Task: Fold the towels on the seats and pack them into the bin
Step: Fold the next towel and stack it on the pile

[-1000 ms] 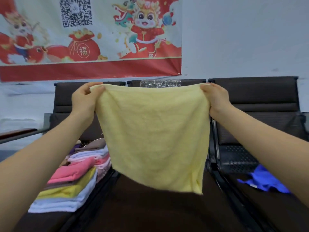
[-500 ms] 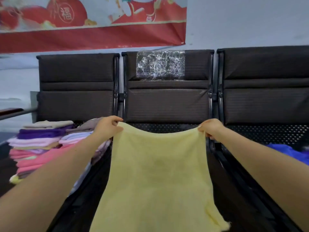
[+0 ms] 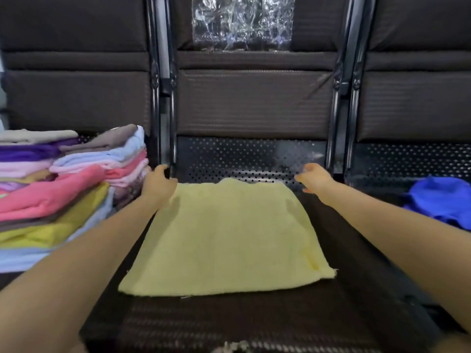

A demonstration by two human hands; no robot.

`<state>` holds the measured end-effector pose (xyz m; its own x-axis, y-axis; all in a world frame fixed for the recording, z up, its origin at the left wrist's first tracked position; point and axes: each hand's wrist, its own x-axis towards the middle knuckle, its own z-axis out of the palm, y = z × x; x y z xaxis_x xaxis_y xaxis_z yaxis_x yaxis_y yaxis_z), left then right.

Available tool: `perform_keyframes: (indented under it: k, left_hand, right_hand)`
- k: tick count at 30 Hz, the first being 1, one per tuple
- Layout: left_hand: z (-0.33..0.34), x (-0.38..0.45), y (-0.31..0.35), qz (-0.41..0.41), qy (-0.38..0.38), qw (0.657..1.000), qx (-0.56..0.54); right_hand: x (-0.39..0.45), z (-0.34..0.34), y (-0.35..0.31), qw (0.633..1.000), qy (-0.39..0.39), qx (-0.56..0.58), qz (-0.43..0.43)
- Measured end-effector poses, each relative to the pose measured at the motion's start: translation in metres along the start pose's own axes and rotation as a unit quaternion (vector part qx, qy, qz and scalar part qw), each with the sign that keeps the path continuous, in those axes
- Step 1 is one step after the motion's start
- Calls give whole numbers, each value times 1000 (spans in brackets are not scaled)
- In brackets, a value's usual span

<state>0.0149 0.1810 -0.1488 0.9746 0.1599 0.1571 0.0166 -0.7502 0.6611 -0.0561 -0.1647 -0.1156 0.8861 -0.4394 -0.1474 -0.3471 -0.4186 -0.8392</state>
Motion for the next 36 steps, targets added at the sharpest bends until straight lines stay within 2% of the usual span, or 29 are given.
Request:
perform_keyframes:
  k: [3,8,11,13,16,18,21,25,27,28,29,31,33,36]
  left_hand:
    - [3,-22,3,25,-65,995,72]
    - [-16,-75,41,98,-157,976,114]
    - [-16,-121,52,150,-219,955,135]
    - [-11,-150,55,183,-258,935,160]
    - [-6,-189,58,200,-319,907,187]
    - [-6,-204,53,222,-324,895,213]
    - [-10,-213,35,240,-298,900,209]
    - [-16,-214,22,241,-275,917,162]
    - [-16,-217,18,243,-265,923,139]
    - [-16,-219,17,243,-260,925,132]
    - [-16,-219,16,243,-258,926,130]
    - [-16,-219,17,242,-255,928,127]
    - [-15,-218,18,241,-252,928,128]
    - [-13,-217,21,244,-246,928,136]
  right_hand:
    - [-13,-9,3,1000,-7,-27,-14]
    - [-67,-25,-4,981,-62,-181,-36]
    - [-110,-28,0,935,-150,-321,-35]
    - [-134,-25,7,904,-198,-380,-4]
    - [-156,-16,20,892,-236,-382,55]
    - [-161,-13,29,905,-211,-366,56]
    - [-163,-16,38,930,-154,-331,43]
    - [-159,-25,46,950,-133,-264,98]
    - [-159,-29,46,973,-124,-168,104]
    - [-158,-32,45,985,-113,-67,113]
    - [-158,-35,43,983,-100,70,137]
    - [-154,-42,42,932,-120,303,158]
    - [-152,-49,40,910,-159,352,151]
    - [-149,-60,39,903,-206,352,133]
